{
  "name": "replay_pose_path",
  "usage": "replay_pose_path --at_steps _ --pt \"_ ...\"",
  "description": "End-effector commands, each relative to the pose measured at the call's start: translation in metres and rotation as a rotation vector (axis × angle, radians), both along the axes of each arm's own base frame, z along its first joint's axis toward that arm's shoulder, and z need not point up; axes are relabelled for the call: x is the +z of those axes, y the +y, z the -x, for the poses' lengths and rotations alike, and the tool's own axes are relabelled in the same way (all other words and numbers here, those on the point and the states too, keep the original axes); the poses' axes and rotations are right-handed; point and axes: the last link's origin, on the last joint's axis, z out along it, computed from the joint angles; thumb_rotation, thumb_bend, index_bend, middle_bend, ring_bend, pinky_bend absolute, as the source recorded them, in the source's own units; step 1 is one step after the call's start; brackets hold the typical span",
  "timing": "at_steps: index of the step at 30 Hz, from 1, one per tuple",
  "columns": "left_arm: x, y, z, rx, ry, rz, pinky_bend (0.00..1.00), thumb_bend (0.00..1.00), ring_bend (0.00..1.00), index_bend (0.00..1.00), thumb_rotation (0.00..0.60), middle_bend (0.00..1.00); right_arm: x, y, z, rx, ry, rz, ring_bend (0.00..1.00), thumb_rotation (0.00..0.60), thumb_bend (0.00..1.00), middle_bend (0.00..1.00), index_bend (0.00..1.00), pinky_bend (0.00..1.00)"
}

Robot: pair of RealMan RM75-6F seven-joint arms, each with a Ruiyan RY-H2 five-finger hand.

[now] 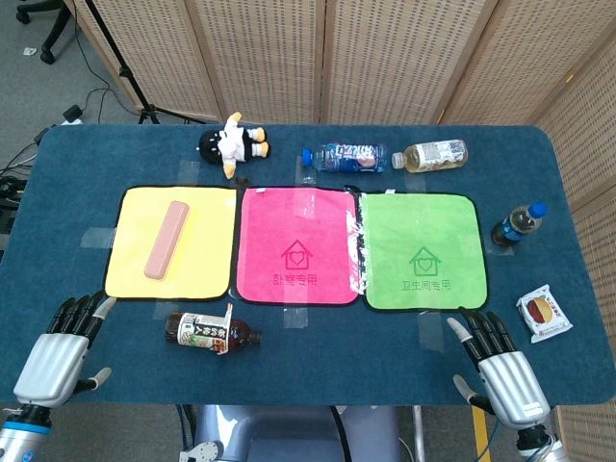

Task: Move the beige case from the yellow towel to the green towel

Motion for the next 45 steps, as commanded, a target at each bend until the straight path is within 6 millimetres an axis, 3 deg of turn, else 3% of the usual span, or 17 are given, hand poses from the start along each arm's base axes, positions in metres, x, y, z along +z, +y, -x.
replay_pose_path --at_steps 1,39,45 --pt "0.0000 -0.0002 0.0000 0.000 0.000 0.000 0.02 0.16 0.00 0.00 0.600 0.00 0.0004 0.0002 -0.0002 0.001 -0.002 0.001 0.00 0.600 0.34 0.00 0.07 0.00" --pt "-0.0025 0.0010 -0.0017 0.012 -0.014 0.003 0.02 0.16 0.00 0.00 0.600 0.00 0.0042 0.0007 0.0021 -0.004 0.000 0.012 0.00 0.600 0.34 0.00 0.07 0.00" --pt "-0.0029 0.0085 -0.0020 0.095 -0.132 -0.006 0.02 0.17 0.00 0.00 0.600 0.00 0.0037 0.0010 0.0027 -0.007 0.000 0.011 0.00 0.600 0.34 0.00 0.07 0.00"
